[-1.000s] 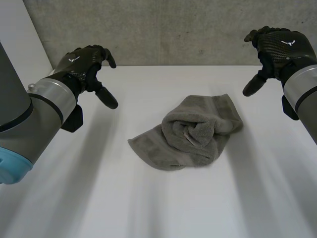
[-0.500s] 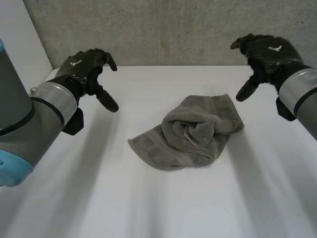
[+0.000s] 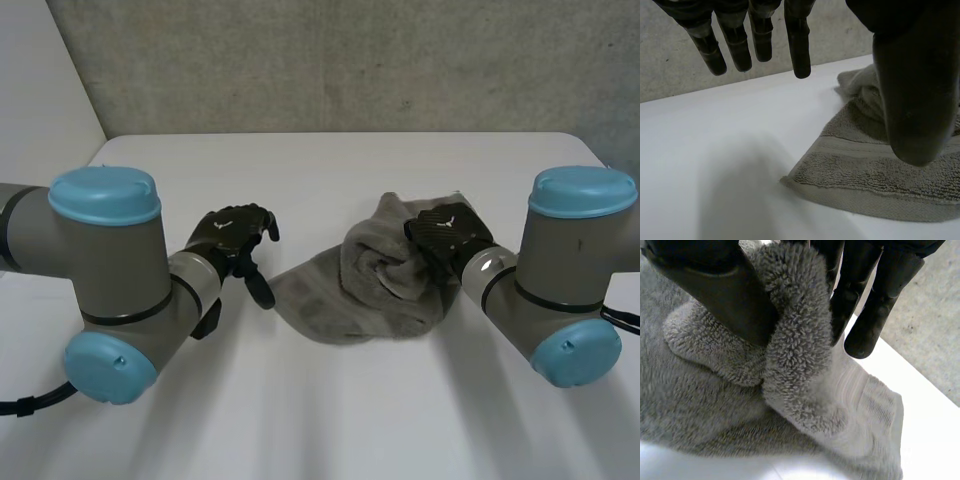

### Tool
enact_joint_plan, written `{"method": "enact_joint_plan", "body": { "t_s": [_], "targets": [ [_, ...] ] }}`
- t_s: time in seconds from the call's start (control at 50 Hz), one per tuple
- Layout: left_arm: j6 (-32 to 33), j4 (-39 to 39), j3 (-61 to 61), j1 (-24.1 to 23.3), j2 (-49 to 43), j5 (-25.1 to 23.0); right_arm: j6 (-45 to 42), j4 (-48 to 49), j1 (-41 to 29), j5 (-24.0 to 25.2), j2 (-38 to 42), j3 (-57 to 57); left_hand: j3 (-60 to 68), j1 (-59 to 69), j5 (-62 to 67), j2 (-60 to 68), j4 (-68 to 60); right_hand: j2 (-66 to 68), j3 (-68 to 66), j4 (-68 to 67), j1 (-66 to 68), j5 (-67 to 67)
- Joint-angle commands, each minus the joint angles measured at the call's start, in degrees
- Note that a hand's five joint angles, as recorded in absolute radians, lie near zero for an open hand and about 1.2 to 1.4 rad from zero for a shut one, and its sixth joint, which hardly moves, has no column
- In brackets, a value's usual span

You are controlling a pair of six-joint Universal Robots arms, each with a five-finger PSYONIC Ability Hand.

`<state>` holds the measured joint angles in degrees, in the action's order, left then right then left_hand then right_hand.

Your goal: Fold the towel.

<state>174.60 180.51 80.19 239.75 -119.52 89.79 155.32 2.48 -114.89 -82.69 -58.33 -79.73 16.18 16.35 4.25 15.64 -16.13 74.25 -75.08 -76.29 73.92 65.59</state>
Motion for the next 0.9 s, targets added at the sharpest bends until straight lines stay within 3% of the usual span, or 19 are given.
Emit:
{"method": "enact_joint_plan", "body": {
  "t_s": [0.02,0.08,0.12,0.14,0.18,0.24,0.28,0.3,0.34,0.36,0.4,0.48,0.52,0.68,0.74,0.8,0.84,0.9],
  "targets": [
    [0.0,1.5,1.5,0.1,0.9,0.0,-4.7,-8.5,0.5,10.6,-13.4,-6.8,-4.3,-4.5,-2.4,-3.7,4.2,5.7,-4.9,-3.7,6.1,4.4],
    [0.0,1.7,1.5,0.1,0.9,0.0,-8.3,-12.4,0.7,14.0,-15.1,-9.0,-4.3,-4.5,-2.4,-3.7,4.2,5.7,-4.9,-3.7,6.1,4.4],
    [0.0,1.7,1.4,0.2,0.9,0.1,-18.2,-20.5,1.2,18.8,-18.0,-13.7,-4.3,-4.5,-2.4,-3.7,4.2,5.7,-4.9,-3.7,6.1,4.4],
    [0.0,1.7,1.4,0.2,0.9,0.1,-18.2,-20.6,1.2,18.8,-18.0,-13.7,-4.3,-4.5,-2.4,-3.7,4.2,5.7,-4.9,-3.7,6.1,4.4],
    [0.0,1.7,1.3,0.1,1.0,0.1,-29.4,-28.3,2.9,19.4,-20.9,-18.3,-4.3,-4.5,-2.4,-3.7,4.2,5.7,-4.9,-3.7,6.1,4.4],
    [0.0,1.7,1.2,0.1,1.0,0.1,-35.0,-32.4,4.6,19.0,-21.3,-20.4,-4.3,-4.5,-2.4,-3.7,4.2,5.7,-4.9,-3.7,6.1,4.4],
    [0.1,1.8,1.4,0.0,0.7,0.1,-45.3,-39.5,8.6,18.6,-22.0,-23.7,-4.1,-4.3,-2.2,-3.6,4.1,-10.7,11.6,12.8,-10.4,-12.1],
    [0.1,1.8,1.4,0.0,0.7,0.1,-45.4,-39.5,8.6,18.6,-22.0,-23.7,-4.1,-4.3,-2.2,-3.6,4.1,-10.8,11.7,12.9,-10.5,-12.2],
    [0.2,1.9,1.5,0.0,0.3,0.1,-50.0,-43.3,12.6,20.1,-23.7,-24.2,-4.3,-4.5,-2.4,-3.7,4.2,-40.8,41.6,42.9,-40.5,-42.2],
    [0.2,1.9,1.5,0.0,0.3,0.1,-50.0,-43.4,12.6,20.1,-23.7,-24.2,-4.3,-4.5,-2.4,-3.7,4.2,-41.0,41.8,43.0,-40.6,-42.3],
    [0.3,2.6,1.6,-0.2,-0.2,0.1,-47.2,-41.3,14.6,24.0,-26.5,-22.7,-4.1,-4.3,-2.2,-3.6,4.1,-64.3,65.1,66.3,-63.9,-65.6],
    [0.3,3.9,1.7,-0.8,-0.6,0.0,-40.7,-39.3,15.8,28.4,-28.0,-20.1,-4.1,-4.3,-2.2,-3.6,4.1,-64.3,65.1,66.3,-63.9,-65.6],
    [0.4,5.1,1.6,-2.0,-1.3,0.0,-32.8,-37.2,16.7,31.9,-28.9,-17.7,-4.1,-4.3,-2.2,-3.6,4.1,-64.3,65.1,66.3,-63.9,-65.6],
    [3.6,8.3,0.4,-4.8,-2.6,-0.1,-15.4,-28.9,18.8,32.7,-30.2,-12.8,-3.8,-4.0,-1.9,-3.2,3.7,-64.3,65.1,66.3,-63.9,-65.6],
    [8.5,9.7,-2.0,-6.2,-4.7,-1.5,-5.9,-20.4,19.0,28.6,-27.0,-11.2,-3.8,-4.0,-1.9,-3.2,3.7,-64.3,65.1,66.3,-63.9,-65.6],
    [10.6,9.2,-3.7,-7.3,-6.7,-3.7,-3.0,-17.4,18.7,25.6,-25.1,-10.5,-3.6,-3.8,-1.7,-3.1,3.6,-64.3,65.1,66.3,-63.9,-65.6],
    [11.2,9.2,-4.2,-7.6,-7.6,-4.9,0.2,-12.6,18.3,19.8,-20.4,-9.1,-3.4,-3.6,-1.5,-2.9,3.4,-64.3,65.1,66.3,-63.9,-65.6],
    [11.5,9.2,-4.6,-8.4,-9.1,-6.4,0.2,-10.1,17.2,15.5,-15.2,-6.8,-3.3,-3.4,-1.3,-2.7,3.2,-64.3,65.1,66.3,-63.9,-65.6]
  ]
}}
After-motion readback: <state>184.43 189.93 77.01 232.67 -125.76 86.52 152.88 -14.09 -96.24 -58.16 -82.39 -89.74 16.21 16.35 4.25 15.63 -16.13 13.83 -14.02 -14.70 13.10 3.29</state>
